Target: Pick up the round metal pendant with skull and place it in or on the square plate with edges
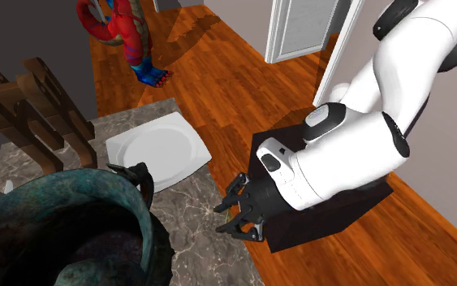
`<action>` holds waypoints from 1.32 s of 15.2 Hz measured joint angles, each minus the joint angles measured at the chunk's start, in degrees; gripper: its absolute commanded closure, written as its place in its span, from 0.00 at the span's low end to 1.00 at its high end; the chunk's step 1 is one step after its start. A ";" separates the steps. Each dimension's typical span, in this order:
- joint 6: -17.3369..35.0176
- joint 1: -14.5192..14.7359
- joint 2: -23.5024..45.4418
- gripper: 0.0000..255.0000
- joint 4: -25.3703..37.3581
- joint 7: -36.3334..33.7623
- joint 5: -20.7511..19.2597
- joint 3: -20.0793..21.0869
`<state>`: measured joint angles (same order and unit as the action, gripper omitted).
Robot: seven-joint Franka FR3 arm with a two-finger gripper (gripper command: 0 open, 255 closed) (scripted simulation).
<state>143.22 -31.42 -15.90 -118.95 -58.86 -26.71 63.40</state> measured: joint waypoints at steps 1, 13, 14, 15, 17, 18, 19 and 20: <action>0.86 0.52 -0.12 1.00 -0.55 1.51 0.61 -1.86; 11.16 -1.47 5.19 1.00 -3.16 16.04 1.80 -15.32; 11.98 -1.63 5.62 1.00 -3.30 17.67 2.31 -16.49; 12.72 -1.82 6.07 1.00 -3.40 19.05 2.68 -17.44; 13.58 -2.43 7.60 1.00 -2.56 21.80 3.17 -19.09; 13.69 -2.97 8.93 1.00 -1.49 22.82 2.81 -19.56; 14.12 -3.43 9.98 1.00 -0.94 23.80 2.59 -20.10; 14.39 -3.68 10.62 1.00 -0.48 25.29 3.15 -20.82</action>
<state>157.61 -35.10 -5.28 -119.43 -33.57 -23.56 42.58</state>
